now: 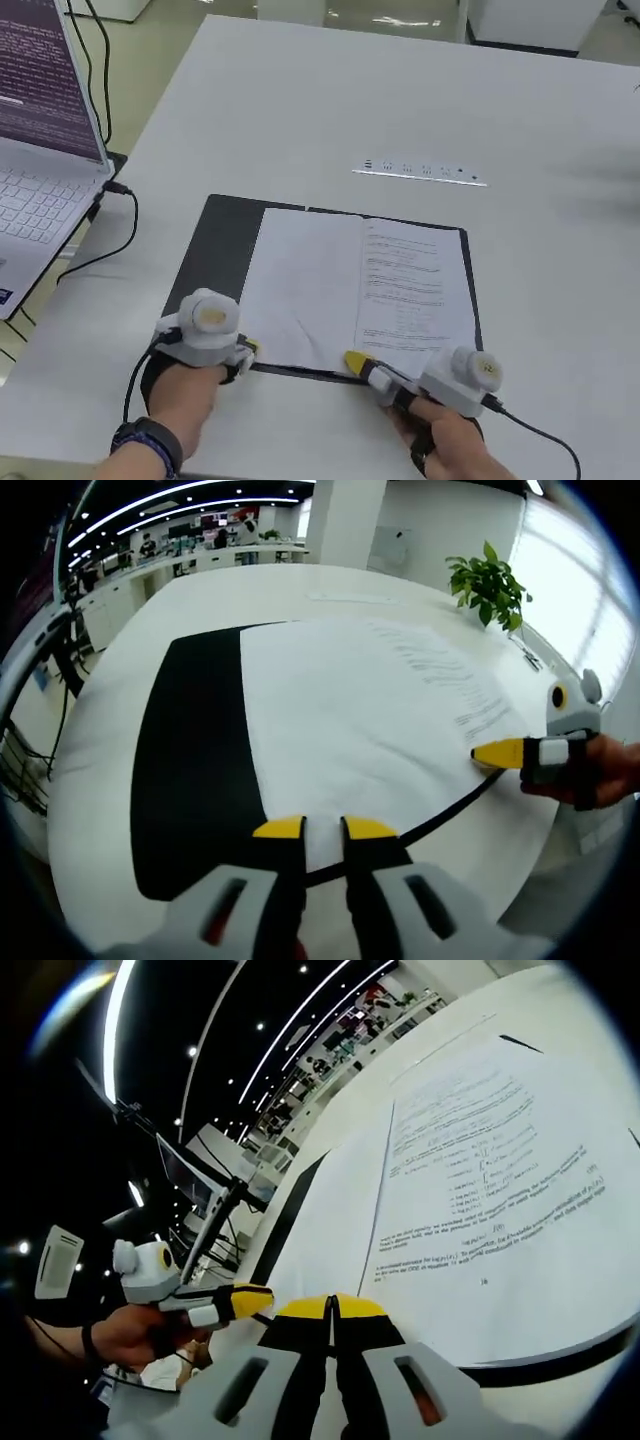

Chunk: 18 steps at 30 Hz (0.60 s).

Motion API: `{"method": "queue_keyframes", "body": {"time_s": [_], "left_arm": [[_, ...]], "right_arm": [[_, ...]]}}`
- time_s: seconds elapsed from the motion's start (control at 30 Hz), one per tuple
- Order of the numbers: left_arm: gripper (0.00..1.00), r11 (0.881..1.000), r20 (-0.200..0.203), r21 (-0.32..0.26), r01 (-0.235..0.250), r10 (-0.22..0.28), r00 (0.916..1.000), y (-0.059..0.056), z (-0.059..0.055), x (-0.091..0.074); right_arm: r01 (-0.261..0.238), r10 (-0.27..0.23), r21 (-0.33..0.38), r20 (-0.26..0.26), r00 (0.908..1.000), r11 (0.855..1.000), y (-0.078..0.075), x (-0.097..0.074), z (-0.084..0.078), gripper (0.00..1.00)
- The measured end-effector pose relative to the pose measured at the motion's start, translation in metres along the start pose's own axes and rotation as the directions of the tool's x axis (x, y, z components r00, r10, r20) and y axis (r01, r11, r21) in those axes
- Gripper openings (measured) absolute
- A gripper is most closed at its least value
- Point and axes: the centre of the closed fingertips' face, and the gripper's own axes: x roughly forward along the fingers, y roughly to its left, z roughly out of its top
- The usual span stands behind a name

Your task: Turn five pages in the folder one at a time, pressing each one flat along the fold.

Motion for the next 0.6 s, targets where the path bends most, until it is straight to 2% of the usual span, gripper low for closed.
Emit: {"method": "queue_keyframes", "body": {"time_s": [0.07, 0.13, 0.23, 0.4, 0.5, 0.6], "left_arm": [[0.14, 1.0, 0.005, 0.006, -0.006, 0.006, 1.0, -0.004, 0.001, -0.004], [0.16, 1.0, 0.014, -0.003, -0.001, 0.001, 0.9999, -0.008, 0.002, -0.009], [0.2, 1.0, 0.023, 0.004, 0.003, -0.003, 0.9997, -0.014, 0.002, -0.015], [0.25, 1.0, 0.049, -0.003, 0.002, -0.002, 0.9988, -0.017, 0.005, -0.026], [0.28, 1.0, 0.071, -0.007, -0.004, 0.005, 0.9975, -0.016, 0.009, -0.033], [0.3, 1.0, 0.089, -0.015, -0.006, 0.008, 0.996, -0.017, 0.015, -0.041]], "right_arm": [[0.0, 0.0, -0.018, 0.023, 0.9997, 1.0, 0.003, -0.005, 0.006, 0.0], [0.004, -0.003, -0.046, 0.017, 0.9999, 0.999, 0.004, -0.009, 0.008, 0.01], [0.016, -0.015, -0.081, 0.013, 0.9998, 0.997, 0.0, -0.015, 0.011, 0.08], [0.046, -0.044, -0.128, 0.02, 0.9988, 0.991, -0.004, -0.026, 0.019, 0.17], [0.057, -0.053, -0.188, 0.024, 0.9983, 0.98, -0.003, -0.033, 0.026, 0.26], [0.067, -0.063, -0.233, 0.027, 0.9977, 0.97, -0.004, -0.044, 0.034, 0.29]]}}
